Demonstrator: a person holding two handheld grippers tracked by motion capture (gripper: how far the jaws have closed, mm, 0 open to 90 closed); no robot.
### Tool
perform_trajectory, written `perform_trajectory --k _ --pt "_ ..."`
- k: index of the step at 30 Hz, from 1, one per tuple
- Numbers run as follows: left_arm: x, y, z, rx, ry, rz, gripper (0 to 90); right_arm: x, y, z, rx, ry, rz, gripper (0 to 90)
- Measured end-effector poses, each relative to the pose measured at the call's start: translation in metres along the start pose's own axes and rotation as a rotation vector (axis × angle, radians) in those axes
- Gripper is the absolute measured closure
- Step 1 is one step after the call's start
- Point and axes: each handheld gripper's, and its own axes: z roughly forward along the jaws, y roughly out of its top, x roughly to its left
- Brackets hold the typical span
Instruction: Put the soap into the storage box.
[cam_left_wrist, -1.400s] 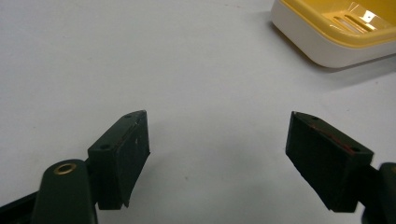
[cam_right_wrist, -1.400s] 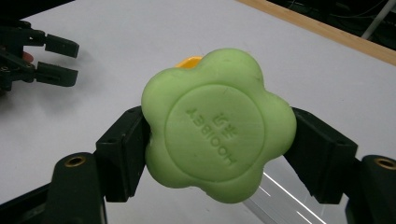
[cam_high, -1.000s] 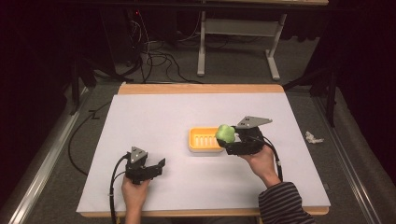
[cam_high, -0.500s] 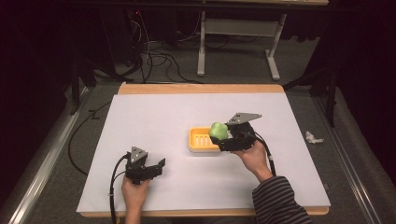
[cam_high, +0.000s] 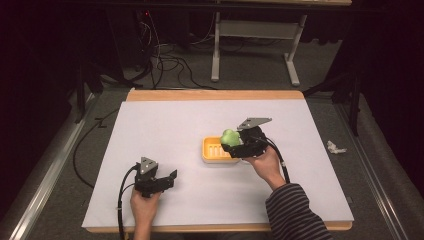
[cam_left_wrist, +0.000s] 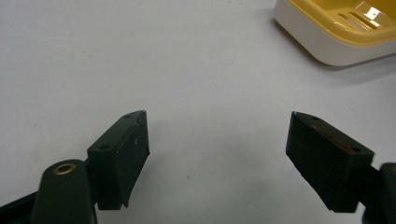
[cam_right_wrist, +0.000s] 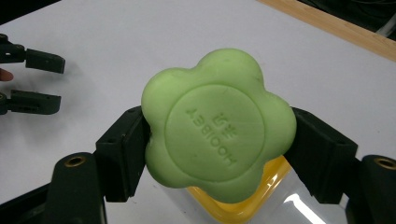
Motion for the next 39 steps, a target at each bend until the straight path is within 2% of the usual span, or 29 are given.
perform_trajectory --k 12,17,20,31,39 --pt "0.000 0.000 0.000 -0.001 0.001 -0.002 21.9 -0.001 0.001 0.014 0.029 0.004 0.010 27.7" --pt "0.000 0.000 0.000 -0.001 0.002 -0.001 21.9 -0.002 0.001 0.022 0.056 0.008 0.027 27.7" --pt "0.000 0.000 0.000 0.004 0.003 0.002 21.9 -0.002 0.000 0.026 0.078 0.014 0.017 27.7" --pt "0.001 0.000 0.000 0.005 0.000 0.002 21.5 -0.004 -0.003 0.037 0.115 0.002 0.027 27.7" --pt "0.000 0.000 0.001 0.004 0.000 0.001 21.3 -0.003 -0.008 0.044 0.140 -0.034 0.030 27.6"
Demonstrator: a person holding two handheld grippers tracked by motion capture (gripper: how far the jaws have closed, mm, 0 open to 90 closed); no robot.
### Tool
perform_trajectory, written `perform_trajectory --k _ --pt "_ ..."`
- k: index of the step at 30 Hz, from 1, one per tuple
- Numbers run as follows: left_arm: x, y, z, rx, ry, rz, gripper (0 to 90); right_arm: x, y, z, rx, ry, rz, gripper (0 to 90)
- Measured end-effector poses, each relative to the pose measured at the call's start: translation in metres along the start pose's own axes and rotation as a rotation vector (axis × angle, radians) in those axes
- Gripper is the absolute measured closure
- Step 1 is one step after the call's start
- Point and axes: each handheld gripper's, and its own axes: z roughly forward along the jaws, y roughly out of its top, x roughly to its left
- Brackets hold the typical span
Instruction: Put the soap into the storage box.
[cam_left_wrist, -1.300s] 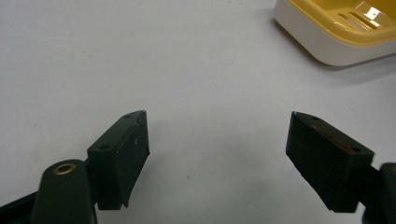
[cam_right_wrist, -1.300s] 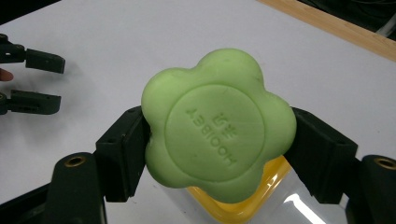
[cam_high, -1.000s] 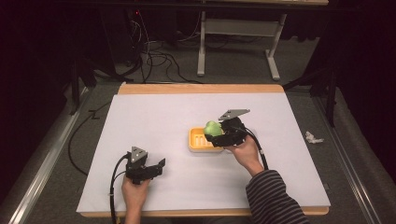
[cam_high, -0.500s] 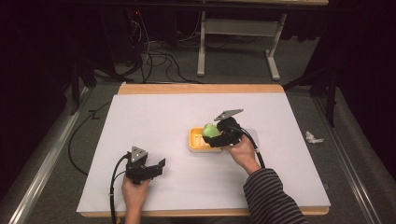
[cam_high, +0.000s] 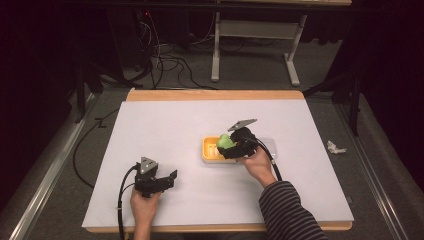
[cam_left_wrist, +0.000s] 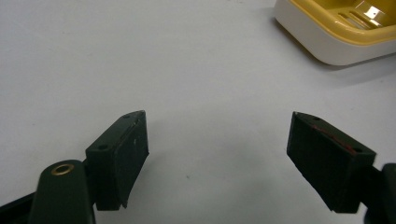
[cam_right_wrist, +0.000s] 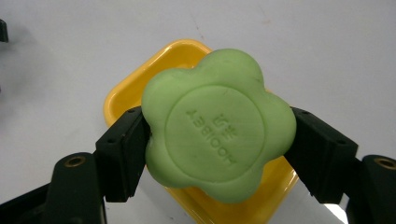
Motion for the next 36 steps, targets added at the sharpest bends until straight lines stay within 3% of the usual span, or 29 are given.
perform_trajectory --k 8,21,27,30,32,33,36 --pt "-0.001 0.000 0.000 -0.001 -0.005 -0.001 21.2 0.002 0.000 0.007 0.025 -0.011 -0.020 27.5" --pt "-0.001 -0.001 0.000 0.001 -0.008 0.002 21.2 0.002 0.000 0.015 0.055 -0.030 -0.014 27.5" --pt "-0.001 -0.001 0.000 0.004 -0.007 0.005 21.2 0.001 -0.001 0.016 0.071 -0.025 -0.004 27.3" --pt "-0.001 -0.001 0.000 0.004 -0.006 0.004 21.4 0.000 -0.003 0.019 0.092 0.000 -0.001 27.0" --pt "-0.001 -0.001 0.000 0.004 -0.006 0.002 21.6 0.001 -0.003 0.022 0.102 -0.012 -0.007 26.4" --pt "-0.001 -0.001 0.000 0.001 -0.007 0.000 21.6 0.002 -0.003 0.022 0.097 -0.030 -0.003 27.0" --pt "-0.001 -0.001 0.000 0.000 -0.008 0.003 21.6 0.002 0.000 0.018 0.060 -0.023 0.012 31.0"
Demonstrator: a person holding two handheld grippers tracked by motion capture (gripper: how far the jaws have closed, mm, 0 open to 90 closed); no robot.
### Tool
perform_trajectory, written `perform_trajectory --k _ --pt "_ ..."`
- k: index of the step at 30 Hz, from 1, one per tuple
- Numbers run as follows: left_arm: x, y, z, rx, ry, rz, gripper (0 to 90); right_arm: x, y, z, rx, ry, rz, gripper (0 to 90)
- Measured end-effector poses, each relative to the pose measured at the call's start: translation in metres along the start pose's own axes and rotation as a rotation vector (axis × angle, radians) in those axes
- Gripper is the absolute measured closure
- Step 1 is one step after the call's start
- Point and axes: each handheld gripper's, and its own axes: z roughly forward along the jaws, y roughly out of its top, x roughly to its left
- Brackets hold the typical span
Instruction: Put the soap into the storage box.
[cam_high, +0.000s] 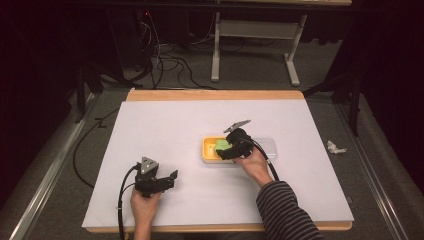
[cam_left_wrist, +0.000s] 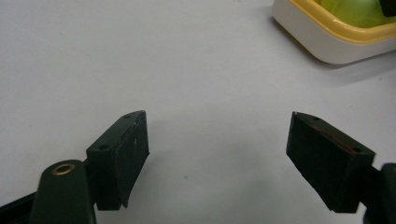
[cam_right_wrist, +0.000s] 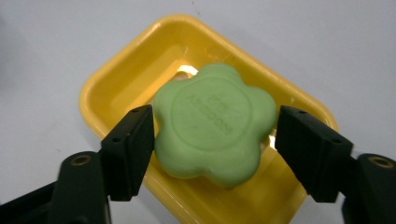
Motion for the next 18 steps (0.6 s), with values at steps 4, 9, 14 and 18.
perform_trajectory --k 4,9,14,18 --pt "0.000 0.000 0.000 0.001 0.000 0.000 21.6 0.000 0.000 -0.004 -0.021 -0.014 -0.014 31.9" --pt "0.000 0.000 0.000 0.000 0.002 0.003 21.7 -0.002 0.000 -0.016 -0.100 -0.010 -0.010 33.0" --pt "-0.001 0.000 0.000 0.001 0.002 0.003 21.9 -0.003 0.000 -0.027 -0.169 -0.006 -0.024 31.0" --pt "0.000 0.000 0.000 0.005 0.002 0.006 21.8 -0.005 0.000 -0.035 -0.201 -0.007 -0.007 30.5"
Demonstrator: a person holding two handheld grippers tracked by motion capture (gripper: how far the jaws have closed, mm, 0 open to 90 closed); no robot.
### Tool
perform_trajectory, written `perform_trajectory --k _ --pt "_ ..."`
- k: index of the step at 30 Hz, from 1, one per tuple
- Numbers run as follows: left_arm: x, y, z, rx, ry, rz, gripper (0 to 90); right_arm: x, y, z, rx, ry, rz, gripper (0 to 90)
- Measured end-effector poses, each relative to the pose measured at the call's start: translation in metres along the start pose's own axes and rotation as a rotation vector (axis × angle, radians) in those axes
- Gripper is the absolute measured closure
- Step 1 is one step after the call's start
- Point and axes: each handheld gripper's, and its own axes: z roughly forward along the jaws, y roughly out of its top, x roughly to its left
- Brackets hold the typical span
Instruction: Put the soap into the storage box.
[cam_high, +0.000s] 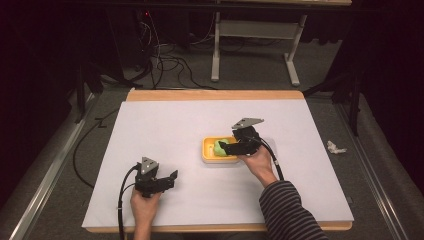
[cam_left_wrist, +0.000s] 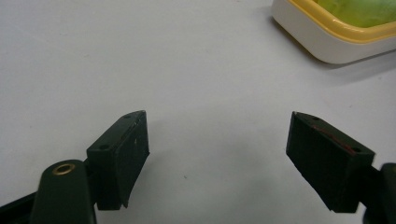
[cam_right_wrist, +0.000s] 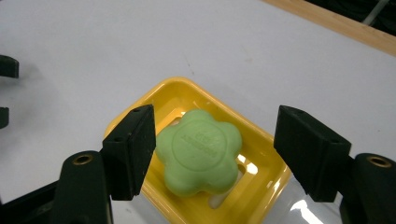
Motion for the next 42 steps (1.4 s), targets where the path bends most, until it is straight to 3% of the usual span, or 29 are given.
perform_trajectory --k 4,10,16,24,42 --pt "0.000 0.000 0.001 0.006 0.000 -0.001 21.8 -0.003 0.001 -0.011 -0.050 -0.008 -0.004 30.5" --pt "0.000 0.000 0.000 0.006 -0.001 -0.003 21.8 -0.013 0.000 -0.029 -0.101 -0.012 0.031 30.4" --pt "0.001 0.000 0.000 0.006 0.004 -0.003 21.8 -0.015 0.000 -0.043 -0.105 -0.015 0.019 30.2" --pt "0.000 0.000 0.000 -0.001 0.000 -0.003 21.7 -0.019 -0.002 -0.062 -0.152 -0.023 0.036 29.8" --pt "0.001 0.000 0.000 0.006 -0.002 -0.002 21.5 -0.029 -0.023 -0.097 -0.185 -0.047 0.044 34.2"
